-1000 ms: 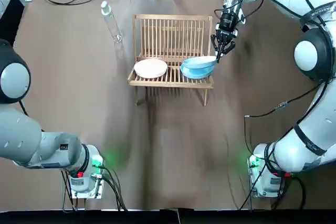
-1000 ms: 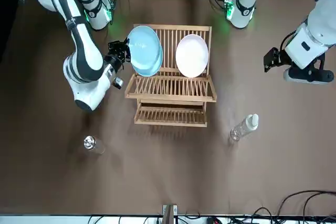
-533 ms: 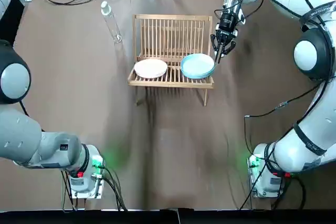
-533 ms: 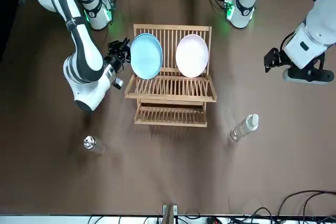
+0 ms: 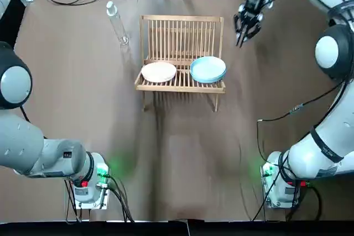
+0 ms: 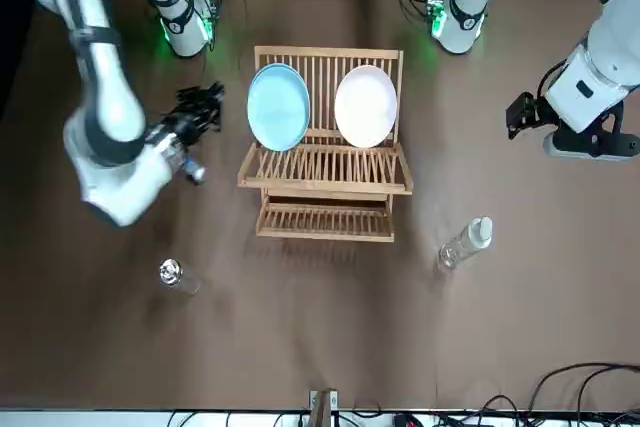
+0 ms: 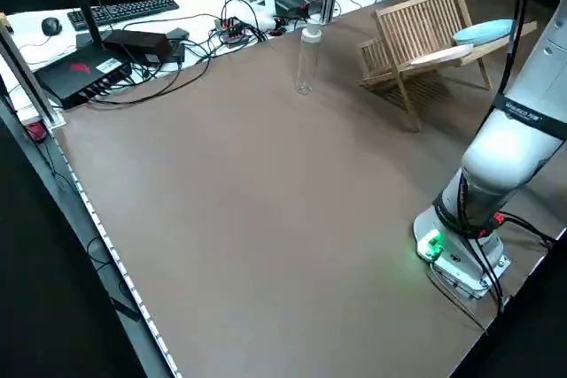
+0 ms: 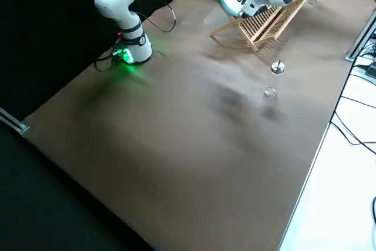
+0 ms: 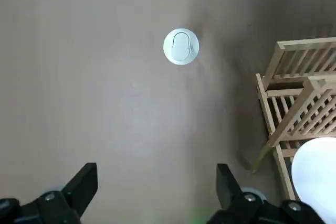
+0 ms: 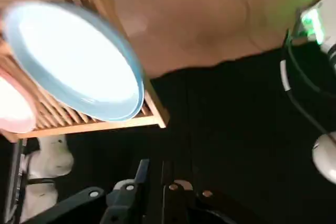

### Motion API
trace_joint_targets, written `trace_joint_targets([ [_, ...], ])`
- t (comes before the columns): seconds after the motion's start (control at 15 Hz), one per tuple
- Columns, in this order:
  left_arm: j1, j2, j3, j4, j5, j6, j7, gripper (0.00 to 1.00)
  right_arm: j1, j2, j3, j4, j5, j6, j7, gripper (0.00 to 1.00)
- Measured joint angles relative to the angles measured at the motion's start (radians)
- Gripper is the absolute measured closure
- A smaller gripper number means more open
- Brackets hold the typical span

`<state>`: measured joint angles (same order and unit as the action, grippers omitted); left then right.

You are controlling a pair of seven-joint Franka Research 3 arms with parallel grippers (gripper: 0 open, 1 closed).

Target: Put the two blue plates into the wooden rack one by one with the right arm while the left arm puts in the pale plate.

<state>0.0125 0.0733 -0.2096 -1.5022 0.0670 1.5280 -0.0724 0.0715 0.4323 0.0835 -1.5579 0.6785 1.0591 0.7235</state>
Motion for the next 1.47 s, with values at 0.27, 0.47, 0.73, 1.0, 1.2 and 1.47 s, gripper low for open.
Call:
trace_joint_targets([
  [0.27, 0.0, 0.0, 0.0, 0.0, 0.001, 0.0, 0.0, 0.0, -0.109, 0.0, -0.005, 0.087, -0.152, 0.005, -0.156, 0.84],
  [0.47, 0.0, 0.0, 0.0, 0.0, 0.002, 0.0, 0.0, 0.0, -0.17, 0.0, -0.006, 0.144, -0.218, 0.013, -0.256, 0.84],
  [0.73, -0.002, 0.0, -0.002, -0.001, 0.008, -0.001, -0.003, 0.0, -0.186, -0.001, -0.004, 0.263, -0.319, 0.017, -0.348, 0.79],
  [1.0, 0.0, 0.0, -0.001, -0.001, 0.008, -0.006, -0.007, 0.0, -0.191, -0.021, -0.004, 0.337, -0.354, 0.05, -0.515, 0.59],
  [1.2, -0.003, 0.001, -0.004, -0.003, 0.008, -0.005, -0.033, 0.0, -0.186, -0.074, -0.001, 0.343, -0.397, 0.1, -0.567, 0.47],
  [1.47, -0.006, 0.001, -0.008, -0.003, 0.007, -0.005, -0.066, 0.0, -0.128, -0.213, 0.003, 0.269, -0.516, 0.232, -0.575, 0.14],
])
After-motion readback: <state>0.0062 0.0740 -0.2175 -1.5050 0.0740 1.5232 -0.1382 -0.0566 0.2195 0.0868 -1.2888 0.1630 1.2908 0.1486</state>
